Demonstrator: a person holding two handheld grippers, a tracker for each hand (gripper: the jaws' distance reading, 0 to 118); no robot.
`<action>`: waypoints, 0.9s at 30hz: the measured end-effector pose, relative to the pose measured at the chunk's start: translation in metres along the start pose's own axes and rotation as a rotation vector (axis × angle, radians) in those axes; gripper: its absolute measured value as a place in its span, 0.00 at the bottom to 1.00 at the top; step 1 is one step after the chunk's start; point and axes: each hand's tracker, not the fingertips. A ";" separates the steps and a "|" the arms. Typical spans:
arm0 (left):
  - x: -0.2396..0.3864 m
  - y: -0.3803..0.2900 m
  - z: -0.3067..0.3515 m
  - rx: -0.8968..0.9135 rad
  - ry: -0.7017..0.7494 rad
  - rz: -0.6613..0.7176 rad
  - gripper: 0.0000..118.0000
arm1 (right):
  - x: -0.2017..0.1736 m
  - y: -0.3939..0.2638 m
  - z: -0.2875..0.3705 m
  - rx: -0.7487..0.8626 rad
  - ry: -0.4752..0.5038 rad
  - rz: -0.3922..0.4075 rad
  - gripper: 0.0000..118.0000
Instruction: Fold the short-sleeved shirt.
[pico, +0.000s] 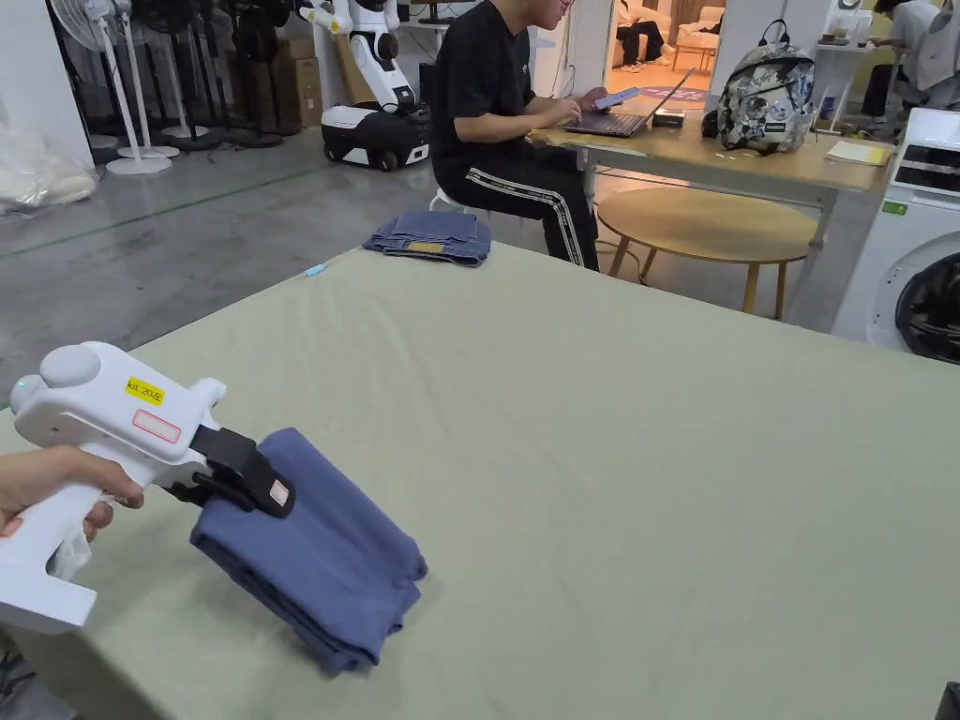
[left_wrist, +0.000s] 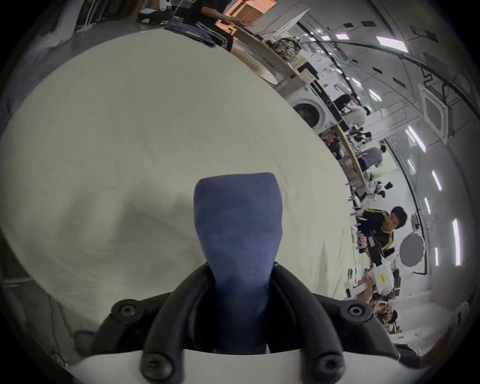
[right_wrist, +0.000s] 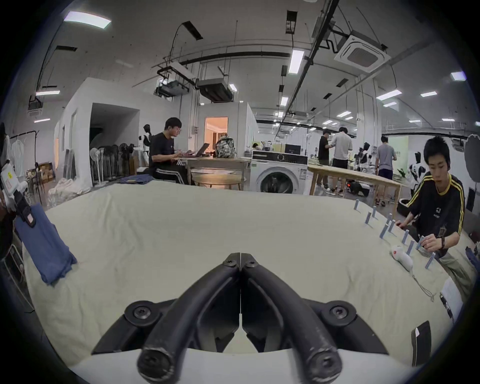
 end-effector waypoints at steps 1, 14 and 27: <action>0.007 -0.005 0.006 0.002 0.017 0.003 0.13 | 0.000 -0.001 0.000 -0.003 -0.003 0.000 0.00; -0.022 0.016 0.025 0.026 0.358 -0.048 0.24 | -0.007 -0.009 -0.009 -0.043 0.003 0.011 0.00; 0.005 0.015 0.028 0.128 0.669 -0.118 0.31 | -0.005 -0.012 -0.010 -0.060 0.010 0.011 0.00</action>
